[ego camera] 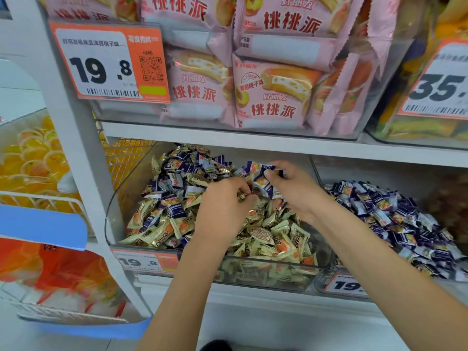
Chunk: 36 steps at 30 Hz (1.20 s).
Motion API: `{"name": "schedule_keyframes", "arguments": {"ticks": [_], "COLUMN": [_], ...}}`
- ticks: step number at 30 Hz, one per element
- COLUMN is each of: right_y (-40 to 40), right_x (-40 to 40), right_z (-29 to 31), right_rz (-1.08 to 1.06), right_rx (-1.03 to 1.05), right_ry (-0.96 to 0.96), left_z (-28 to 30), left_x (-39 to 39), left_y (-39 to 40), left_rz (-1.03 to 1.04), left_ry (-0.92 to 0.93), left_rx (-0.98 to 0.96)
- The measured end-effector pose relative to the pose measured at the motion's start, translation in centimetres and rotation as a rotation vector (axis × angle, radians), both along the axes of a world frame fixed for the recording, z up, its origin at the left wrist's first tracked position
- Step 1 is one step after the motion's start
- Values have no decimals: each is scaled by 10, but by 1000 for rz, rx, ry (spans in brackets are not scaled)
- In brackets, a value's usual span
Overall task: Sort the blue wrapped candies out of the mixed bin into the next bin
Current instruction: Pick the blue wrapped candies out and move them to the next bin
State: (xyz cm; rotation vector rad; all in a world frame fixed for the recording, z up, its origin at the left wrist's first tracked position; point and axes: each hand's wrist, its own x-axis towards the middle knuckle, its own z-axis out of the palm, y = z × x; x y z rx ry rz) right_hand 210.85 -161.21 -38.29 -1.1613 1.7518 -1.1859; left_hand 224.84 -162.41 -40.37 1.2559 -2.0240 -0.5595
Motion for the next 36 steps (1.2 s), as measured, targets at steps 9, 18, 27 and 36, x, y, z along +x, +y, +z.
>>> {"name": "schedule_keyframes", "arguments": {"ticks": [9, 18, 27, 36], "right_y": [2, 2, 5, 32], "right_x": [-15, -9, -6, -11], "right_z": [8, -2, -15, -1], "right_rz": [26, -87, -140, 11], "right_rx": [3, -28, -164, -350], "right_ry": [-525, -581, -464, -208], "left_z": [6, -1, 1, 0], "left_x": [-25, -39, -36, -32], "left_y": [11, 12, 3, 2], "left_rz": [-156, -120, -137, -55], "left_ry": [230, 56, 200, 170], "left_rx": [18, -123, -32, -143]}}
